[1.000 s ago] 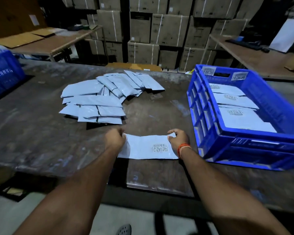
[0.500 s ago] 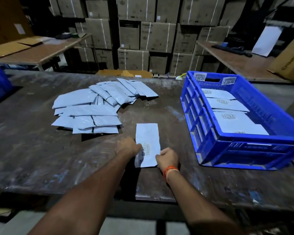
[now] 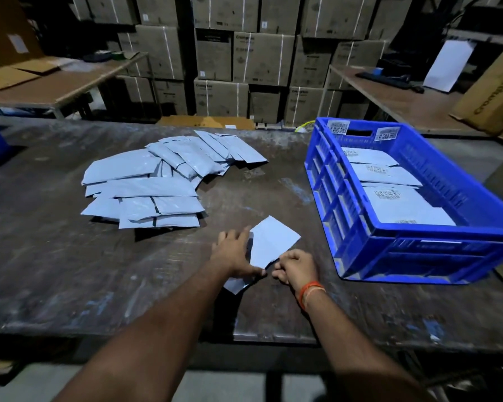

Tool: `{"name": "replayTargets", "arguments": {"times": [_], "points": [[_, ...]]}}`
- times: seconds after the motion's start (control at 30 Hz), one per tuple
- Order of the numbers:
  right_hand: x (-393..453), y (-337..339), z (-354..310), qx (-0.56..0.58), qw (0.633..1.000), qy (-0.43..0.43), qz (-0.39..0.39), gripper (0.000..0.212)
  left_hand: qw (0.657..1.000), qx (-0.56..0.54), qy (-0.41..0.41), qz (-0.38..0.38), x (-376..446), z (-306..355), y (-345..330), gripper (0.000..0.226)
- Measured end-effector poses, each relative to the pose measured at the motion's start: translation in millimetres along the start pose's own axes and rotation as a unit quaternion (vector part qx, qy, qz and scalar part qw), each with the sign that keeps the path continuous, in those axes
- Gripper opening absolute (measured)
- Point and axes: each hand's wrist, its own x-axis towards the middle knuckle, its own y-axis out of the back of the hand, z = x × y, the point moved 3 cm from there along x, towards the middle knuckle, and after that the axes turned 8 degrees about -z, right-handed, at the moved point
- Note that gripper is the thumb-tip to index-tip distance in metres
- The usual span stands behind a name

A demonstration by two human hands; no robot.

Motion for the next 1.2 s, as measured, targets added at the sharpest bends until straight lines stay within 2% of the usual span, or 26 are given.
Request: {"name": "replayTargets", "arguments": {"times": [0.1,0.2,0.33,0.4,0.47,0.53,0.63,0.7,0.77,0.83,0.9,1.2], "points": [[1.8,3.0,-3.0,0.016,0.999,0.02,0.02,0.016,0.997,0.039,-0.053,-0.03,-5.0,6.1,2.1,0.126],[4.0,4.6,-1.3,0.014,0.998,0.053,0.018,0.018,0.992,0.029,-0.098,-0.076,-3.7,-5.9,4.7,0.123],[1.7,10.5,2.0,-0.13,0.984,0.115,0.044,0.014,0.99,-0.015,-0.107,-0.09,-6.3,-25.0,2.0,0.118],[0.9,12.7,-1.0,-0.239,0.953,0.171,0.075,0.018,0.994,-0.04,-0.091,-0.04,-11.5,-22.5,3.9,0.102],[1.6,7.1,-6.3,-0.32,0.909,0.257,0.076,0.027,0.996,-0.034,-0.064,0.057,-16.8,-16.3,6.5,0.074],[6.1,-5.6,-7.2,-0.401,0.863,0.303,0.052,0.05,0.993,-0.02,-0.039,0.107,-19.5,-10.2,2.9,0.06],[7.7,-25.3,-8.9,-0.525,0.801,0.288,0.006,0.07,0.993,-0.002,-0.028,0.116,-19.5,-0.2,-10.8,0.058],[5.3,-35.2,-7.7,-0.585,0.765,0.268,-0.028,0.067,0.993,-0.001,-0.036,0.116,-20.0,4.4,-19.1,0.058],[6.6,-39.7,0.0,-0.62,0.744,0.245,-0.057,0.059,0.994,0.012,-0.039,0.099,-20.8,6.1,-27.5,0.058],[6.4,-39.7,7.3,-0.645,0.726,0.232,-0.061,0.062,0.995,0.027,-0.034,0.094,-23.3,6.3,-33.2,0.059],[7.2,-36.5,11.6,-0.653,0.719,0.23,-0.057,0.066,0.994,0.028,-0.029,0.098,-25.2,4.2,-35.5,0.059],[14.2,-10.0,15.9,-0.661,0.725,0.189,-0.032,0.058,0.993,0.042,-0.033,0.102,-29.3,-20.6,-34.9,0.055]]}}
